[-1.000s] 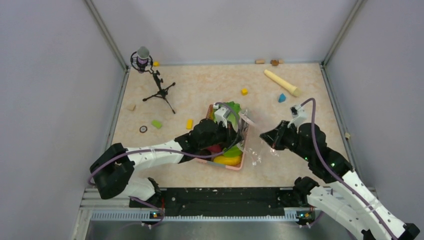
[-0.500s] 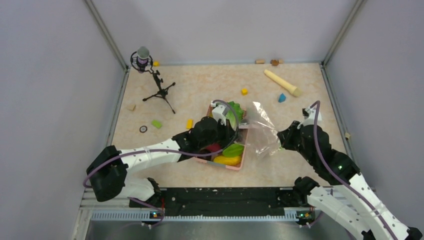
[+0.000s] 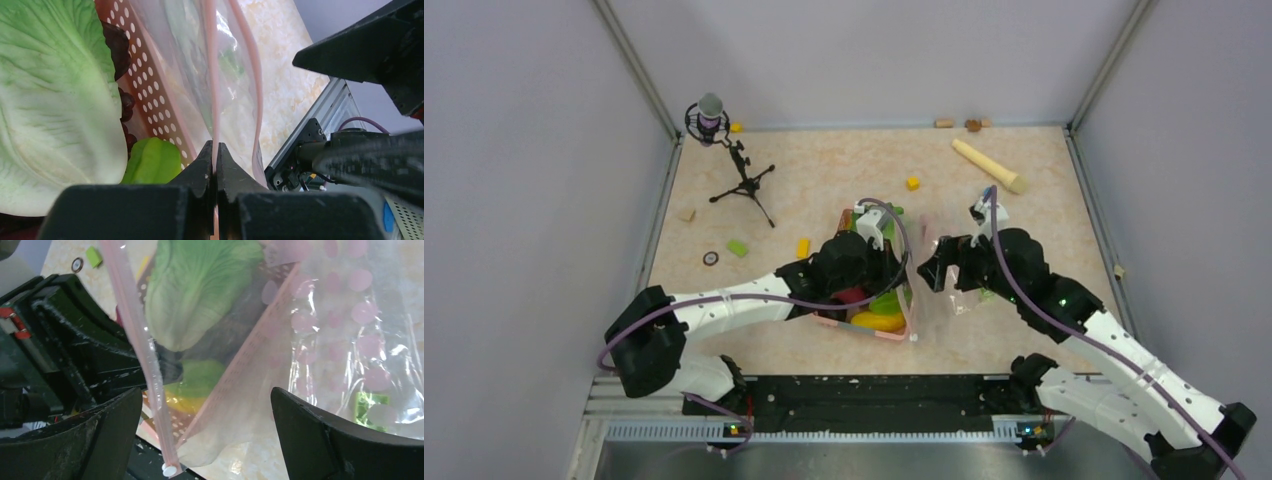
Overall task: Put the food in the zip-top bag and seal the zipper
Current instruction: Open the zipper of the food storage bag at the center of the board.
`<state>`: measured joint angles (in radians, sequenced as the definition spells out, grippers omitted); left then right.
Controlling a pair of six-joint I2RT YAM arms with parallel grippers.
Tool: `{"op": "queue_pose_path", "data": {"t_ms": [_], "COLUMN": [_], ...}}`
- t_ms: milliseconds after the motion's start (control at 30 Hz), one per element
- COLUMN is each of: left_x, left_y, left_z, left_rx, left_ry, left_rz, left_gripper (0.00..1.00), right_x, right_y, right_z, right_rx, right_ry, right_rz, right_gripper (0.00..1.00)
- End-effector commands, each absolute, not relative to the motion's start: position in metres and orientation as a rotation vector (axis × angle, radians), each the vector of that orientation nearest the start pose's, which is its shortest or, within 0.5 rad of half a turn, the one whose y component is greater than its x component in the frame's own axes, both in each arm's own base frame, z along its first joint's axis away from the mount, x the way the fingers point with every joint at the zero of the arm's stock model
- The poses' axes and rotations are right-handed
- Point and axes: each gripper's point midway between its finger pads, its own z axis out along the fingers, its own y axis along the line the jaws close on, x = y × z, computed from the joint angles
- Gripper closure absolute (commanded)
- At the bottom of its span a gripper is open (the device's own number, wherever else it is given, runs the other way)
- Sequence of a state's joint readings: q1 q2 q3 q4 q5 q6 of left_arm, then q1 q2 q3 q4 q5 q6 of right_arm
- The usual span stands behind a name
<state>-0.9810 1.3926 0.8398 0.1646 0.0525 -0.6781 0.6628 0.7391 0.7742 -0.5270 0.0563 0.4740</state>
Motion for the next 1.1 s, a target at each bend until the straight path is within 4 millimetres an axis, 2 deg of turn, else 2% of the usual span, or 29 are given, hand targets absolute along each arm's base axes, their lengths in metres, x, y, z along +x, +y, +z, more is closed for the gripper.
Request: {"op": "queue_pose_path", "data": {"t_ms": [0,200,400,533,667,867,1067], "left_x": [0.214,0.213,0.211,0.211,0.213,0.213,0.215], "left_y": [-0.386,-0.385,-0.385,-0.381,-0.378,-0.378,-0.380], "left_z": [0.200,0.202,0.204,0.205,0.207,0.209,0.205], "left_rx": [0.342,0.335,0.328,0.312,0.294,0.289,0.298], "left_ry": [2.035,2.032,2.029,2.026,2.023,2.022,2.053], "left_rz": [-1.150,-1.154,-1.172,-1.164,-1.151,-1.153,-1.125], "left_gripper": [1.00,1.00,1.00,1.00,1.00,1.00,1.00], "right_x": [0.203,0.188,0.194,0.189,0.185,0.188,0.197], "right_y": [0.201,0.220,0.225,0.220,0.210,0.191,0.175], "right_z": [0.234,0.215,0.199,0.179,0.170,0.154,0.172], "right_rx": [-0.284,-0.381,-0.338,-0.338,-0.316,-0.241,-0.175], "right_ry": [2.016,2.019,2.033,2.077,2.097,2.129,2.084], "right_rz": [0.714,0.594,0.528,0.473,0.445,0.336,0.251], "right_gripper": [0.01,0.01,0.01,0.03,0.04,0.06,0.08]}}
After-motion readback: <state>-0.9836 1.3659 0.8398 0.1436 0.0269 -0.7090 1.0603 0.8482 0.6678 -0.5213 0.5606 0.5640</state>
